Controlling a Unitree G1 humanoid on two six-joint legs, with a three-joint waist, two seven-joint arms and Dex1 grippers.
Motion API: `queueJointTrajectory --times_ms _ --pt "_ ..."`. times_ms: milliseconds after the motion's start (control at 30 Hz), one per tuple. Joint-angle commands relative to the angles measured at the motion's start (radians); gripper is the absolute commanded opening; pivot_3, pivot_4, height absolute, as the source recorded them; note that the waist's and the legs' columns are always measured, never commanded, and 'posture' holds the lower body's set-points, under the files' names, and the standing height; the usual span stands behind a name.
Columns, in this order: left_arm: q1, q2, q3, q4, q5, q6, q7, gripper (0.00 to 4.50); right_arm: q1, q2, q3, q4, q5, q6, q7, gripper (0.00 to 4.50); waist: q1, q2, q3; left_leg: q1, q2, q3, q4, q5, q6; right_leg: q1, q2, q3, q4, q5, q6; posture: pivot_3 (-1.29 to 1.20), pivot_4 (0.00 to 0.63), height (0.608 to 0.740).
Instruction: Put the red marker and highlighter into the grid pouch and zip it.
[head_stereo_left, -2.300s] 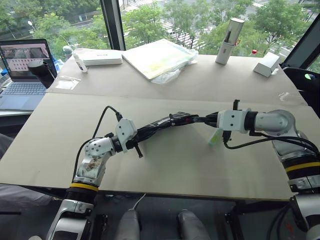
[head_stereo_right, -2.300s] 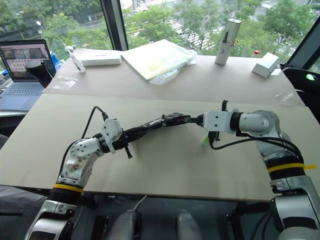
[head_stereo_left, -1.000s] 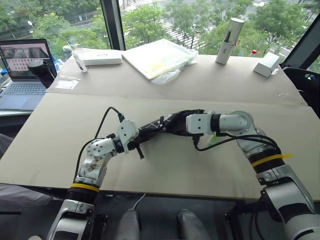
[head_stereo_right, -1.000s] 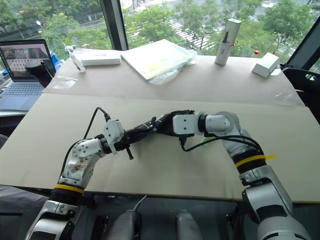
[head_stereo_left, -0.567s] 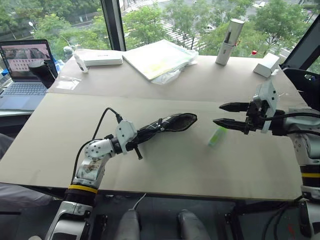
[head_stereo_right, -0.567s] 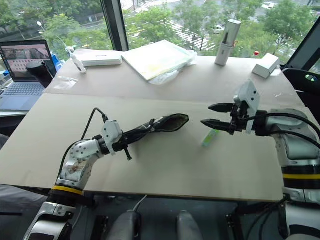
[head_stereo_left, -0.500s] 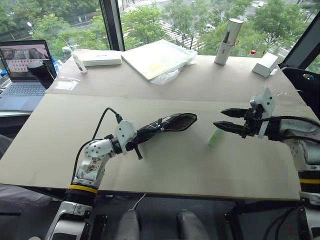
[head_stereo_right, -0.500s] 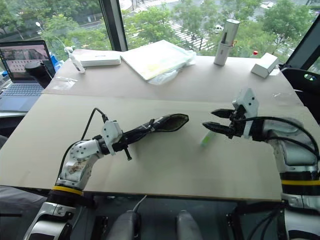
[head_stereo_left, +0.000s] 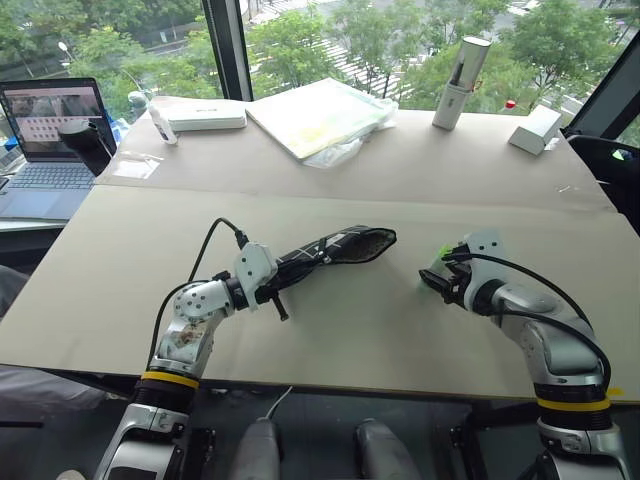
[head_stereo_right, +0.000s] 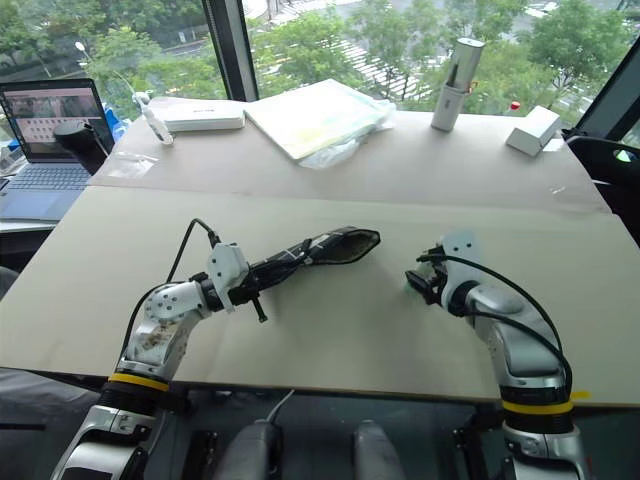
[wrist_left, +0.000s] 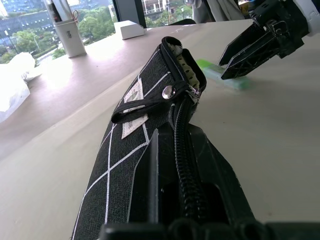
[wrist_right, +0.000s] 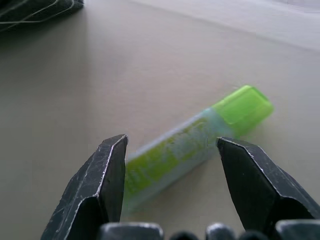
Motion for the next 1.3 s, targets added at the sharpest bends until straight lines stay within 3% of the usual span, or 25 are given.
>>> queueJointTrajectory --times_ms 33,367,600,933,1300 --pt "-0.016 -0.009 0.003 -0.007 0.003 -0.028 0.009 0.0 -0.023 0.011 0.01 -0.001 -0.018 -0.019 -0.017 3.18 0.0 0.0 0.0 0.0 0.0 0.0 0.0 0.0 0.0 0.0 0.0 0.0 0.0 0.0 0.0 0.0 0.15 0.74" --pt "0.013 -0.003 0.014 -0.034 0.004 -0.025 0.022 0.0 -0.01 0.075 0.003 0.08 -0.021 -0.034 -0.038 3.18 -0.001 0.0 0.0 0.0 0.0 -0.001 0.0 0.0 0.0 0.001 0.0 -0.001 -0.001 0.0 0.0 0.0 0.15 0.74" --pt "0.026 0.0 0.011 -0.046 0.002 -0.02 0.028 0.0 -0.01 0.02 -0.066 0.089 -0.025 -0.043 -0.04 3.18 0.002 -0.001 -0.001 0.001 0.0 -0.001 0.0 0.0 0.0 0.003 0.0 -0.001 -0.001 0.0 0.0 0.0 0.15 0.74" --pt "0.021 -0.004 0.008 -0.033 0.001 -0.023 0.029 0.0 0.028 0.072 -0.035 0.028 -0.006 0.022 -0.063 3.18 -0.001 0.0 -0.001 0.001 0.0 -0.002 0.0 0.0 0.0 0.002 0.0 -0.002 -0.001 0.0 0.0 0.0 0.15 0.74" --pt "0.032 -0.006 0.011 -0.041 -0.001 -0.021 0.039 0.0 0.036 0.103 -0.011 0.099 -0.025 -0.007 -0.073 3.18 0.0 -0.005 -0.005 0.003 0.0 -0.003 0.0 0.0 0.0 0.007 0.0 -0.003 -0.002 0.0 0.0 0.0 0.15 0.74"
